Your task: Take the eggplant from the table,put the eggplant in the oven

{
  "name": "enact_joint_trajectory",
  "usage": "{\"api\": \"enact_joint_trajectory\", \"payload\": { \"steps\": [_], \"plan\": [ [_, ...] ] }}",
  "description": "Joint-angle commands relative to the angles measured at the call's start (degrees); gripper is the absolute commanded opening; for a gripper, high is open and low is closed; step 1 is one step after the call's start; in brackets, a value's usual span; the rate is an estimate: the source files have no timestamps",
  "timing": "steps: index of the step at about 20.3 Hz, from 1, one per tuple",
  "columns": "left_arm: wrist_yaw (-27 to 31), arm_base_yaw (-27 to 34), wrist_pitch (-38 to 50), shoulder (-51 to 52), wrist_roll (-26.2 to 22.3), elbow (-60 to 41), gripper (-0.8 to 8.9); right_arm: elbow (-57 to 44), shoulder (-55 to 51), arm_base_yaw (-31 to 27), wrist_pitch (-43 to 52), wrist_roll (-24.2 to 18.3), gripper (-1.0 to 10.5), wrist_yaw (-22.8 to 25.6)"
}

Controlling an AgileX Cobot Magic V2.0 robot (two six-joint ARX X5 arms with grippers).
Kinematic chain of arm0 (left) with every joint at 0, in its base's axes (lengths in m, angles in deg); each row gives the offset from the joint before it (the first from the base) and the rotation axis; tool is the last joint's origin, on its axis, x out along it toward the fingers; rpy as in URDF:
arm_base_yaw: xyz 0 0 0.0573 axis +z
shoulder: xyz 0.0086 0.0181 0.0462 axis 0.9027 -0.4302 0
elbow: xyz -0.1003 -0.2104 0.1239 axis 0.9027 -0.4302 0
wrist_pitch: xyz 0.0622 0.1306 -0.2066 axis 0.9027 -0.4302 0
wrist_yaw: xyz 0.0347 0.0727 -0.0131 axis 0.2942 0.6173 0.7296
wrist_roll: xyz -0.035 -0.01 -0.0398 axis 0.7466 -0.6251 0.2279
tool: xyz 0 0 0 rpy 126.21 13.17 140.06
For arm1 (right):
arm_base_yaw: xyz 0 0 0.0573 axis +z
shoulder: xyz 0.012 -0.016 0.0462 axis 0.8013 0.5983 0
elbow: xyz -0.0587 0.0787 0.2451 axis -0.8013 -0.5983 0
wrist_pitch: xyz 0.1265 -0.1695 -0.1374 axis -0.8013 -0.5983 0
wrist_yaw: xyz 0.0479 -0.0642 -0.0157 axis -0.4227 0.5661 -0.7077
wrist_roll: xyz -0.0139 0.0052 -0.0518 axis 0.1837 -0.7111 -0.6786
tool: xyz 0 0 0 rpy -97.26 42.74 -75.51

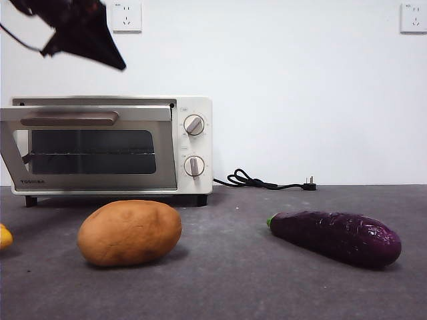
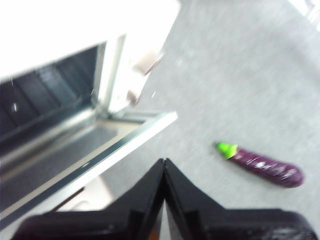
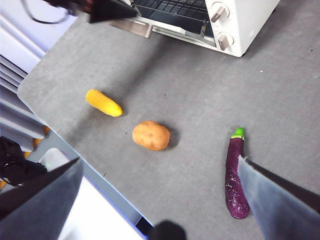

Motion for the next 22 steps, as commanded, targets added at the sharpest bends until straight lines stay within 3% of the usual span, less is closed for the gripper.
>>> {"api": "enact_joint_trajectory", "payload": {
  "steps": [1, 4, 10, 17, 22],
  "plan": [
    [-0.68, -0.24, 0.26, 3.1, 1.03, -0.52, -0.05, 0.15, 0.13, 0.09, 0.24, -0.59, 5.7, -0.15],
    [0.98, -0.17, 1.05, 8.44, 1.25, -0.52, -0.05, 0.15, 0.13, 0.09, 0.22, -0.57, 5.7, -0.17],
    [12.39, -0.17, 2.64, 12.33, 0.44, -0.52, -0.05, 0.15, 0.13, 0.09, 0.22, -0.57, 5.7, -0.15],
    [18.08, -0.2, 0.37, 12.28, -0.7, -0.52, -0.05, 0.15, 0.13, 0.09, 0.22, -0.5, 5.7, 0.17],
    [18.05, -0.2, -1.53, 12.83, -0.66, -0.52, -0.05, 0.15, 0.57, 0.09, -0.46, -0.42, 5.7, 9.44]
  ]
}}
